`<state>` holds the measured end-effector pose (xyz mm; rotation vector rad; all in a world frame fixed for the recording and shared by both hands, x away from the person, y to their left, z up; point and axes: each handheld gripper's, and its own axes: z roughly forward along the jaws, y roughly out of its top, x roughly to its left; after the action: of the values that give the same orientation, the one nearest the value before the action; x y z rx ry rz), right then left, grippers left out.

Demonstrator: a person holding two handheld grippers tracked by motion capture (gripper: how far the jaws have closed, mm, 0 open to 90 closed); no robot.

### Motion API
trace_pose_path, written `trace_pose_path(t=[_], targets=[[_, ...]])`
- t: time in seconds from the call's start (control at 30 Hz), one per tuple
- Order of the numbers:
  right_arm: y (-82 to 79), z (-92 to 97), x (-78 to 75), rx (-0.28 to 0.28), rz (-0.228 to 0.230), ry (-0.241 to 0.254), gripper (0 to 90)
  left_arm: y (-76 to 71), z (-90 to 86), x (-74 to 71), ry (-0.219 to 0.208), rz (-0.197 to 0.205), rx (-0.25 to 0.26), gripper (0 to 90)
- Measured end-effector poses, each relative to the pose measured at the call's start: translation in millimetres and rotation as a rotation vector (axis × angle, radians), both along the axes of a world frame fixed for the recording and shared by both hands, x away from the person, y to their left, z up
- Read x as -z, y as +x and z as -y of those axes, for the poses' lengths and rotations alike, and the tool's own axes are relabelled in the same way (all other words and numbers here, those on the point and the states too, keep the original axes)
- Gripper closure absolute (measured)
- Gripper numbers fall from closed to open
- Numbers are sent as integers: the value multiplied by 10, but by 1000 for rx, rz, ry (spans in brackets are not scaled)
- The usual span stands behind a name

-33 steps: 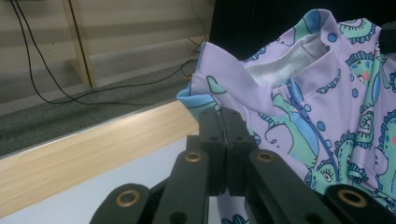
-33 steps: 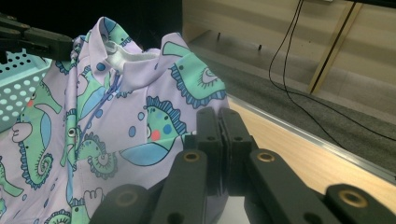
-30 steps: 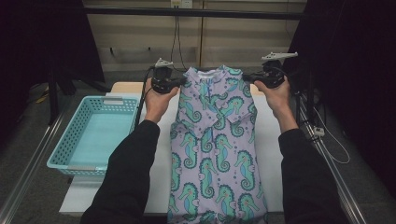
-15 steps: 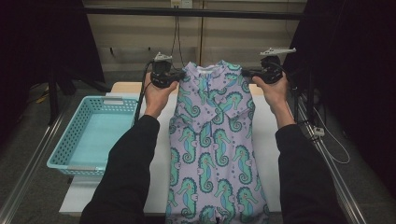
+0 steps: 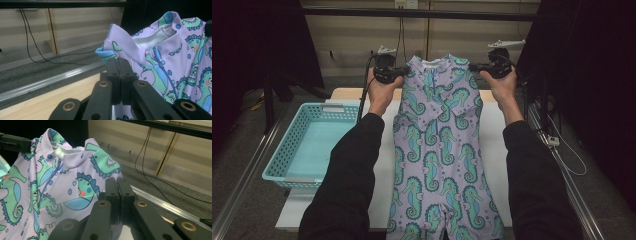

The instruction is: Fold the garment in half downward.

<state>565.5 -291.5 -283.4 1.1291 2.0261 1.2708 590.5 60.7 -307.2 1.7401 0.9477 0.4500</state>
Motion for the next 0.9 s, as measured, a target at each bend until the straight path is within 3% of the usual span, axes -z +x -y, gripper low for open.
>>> trace_pose_path(t=[0.3, 0.33, 0.37, 0.9], targets=[[177, -19, -180, 23, 35, 4, 887, 110, 37, -186, -15, 45, -16, 892], [184, -22, -197, 26, 36, 1, 886, 107, 55, -213, 8, 59, -18, 892], [200, -26, -212, 31, 40, 10, 886, 100, 63, -218, 5, 67, -10, 892], [171, 4, 203, 27, -12, 45, 886, 37, 129, 152, 5, 25, 19, 891]])
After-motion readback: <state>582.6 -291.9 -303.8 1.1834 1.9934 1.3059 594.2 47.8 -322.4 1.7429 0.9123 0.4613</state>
